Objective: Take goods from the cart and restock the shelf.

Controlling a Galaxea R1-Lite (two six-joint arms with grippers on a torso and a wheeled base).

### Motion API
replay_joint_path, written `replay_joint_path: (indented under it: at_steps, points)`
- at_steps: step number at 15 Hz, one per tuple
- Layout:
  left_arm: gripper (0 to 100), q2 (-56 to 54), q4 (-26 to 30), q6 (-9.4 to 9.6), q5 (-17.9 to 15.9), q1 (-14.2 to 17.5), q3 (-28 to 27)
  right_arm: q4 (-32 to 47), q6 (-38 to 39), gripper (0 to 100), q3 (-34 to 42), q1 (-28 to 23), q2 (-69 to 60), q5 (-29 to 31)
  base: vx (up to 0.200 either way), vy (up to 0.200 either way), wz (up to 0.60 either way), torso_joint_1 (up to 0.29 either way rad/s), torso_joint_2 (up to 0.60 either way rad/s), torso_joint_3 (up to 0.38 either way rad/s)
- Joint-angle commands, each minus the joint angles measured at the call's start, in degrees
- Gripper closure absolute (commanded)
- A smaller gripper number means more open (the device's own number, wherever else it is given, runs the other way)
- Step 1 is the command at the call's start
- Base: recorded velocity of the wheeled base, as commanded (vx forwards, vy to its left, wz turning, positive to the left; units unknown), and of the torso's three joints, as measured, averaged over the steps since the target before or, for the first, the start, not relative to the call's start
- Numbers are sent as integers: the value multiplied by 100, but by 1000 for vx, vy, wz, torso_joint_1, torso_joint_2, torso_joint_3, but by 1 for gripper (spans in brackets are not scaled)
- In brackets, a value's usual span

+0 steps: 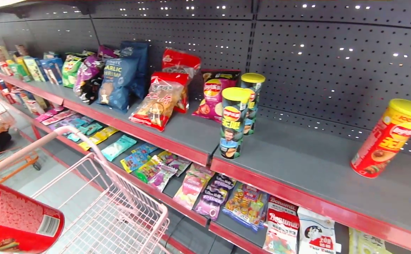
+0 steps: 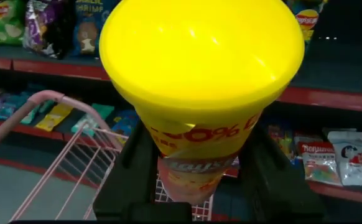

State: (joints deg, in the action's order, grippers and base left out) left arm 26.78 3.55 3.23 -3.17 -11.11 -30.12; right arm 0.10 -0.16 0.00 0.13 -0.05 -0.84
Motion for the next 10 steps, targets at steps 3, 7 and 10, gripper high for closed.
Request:
replay_joint_path:
  at_steps: [3,7,10]
  points:
    - [100,-200,14,20,36,3,103,-1,-2,0,0,4,5,-4,0,0,-600,7,-7,2]
    - [100,-182,23,345,36,3,86,-1,-2,0,0,4,5,-4,0,0,-600,2,2,1]
    - [100,-138,23,486,36,3,77,-1,-2,0,0,4,5,-4,0,0,-400,2,-3,0]
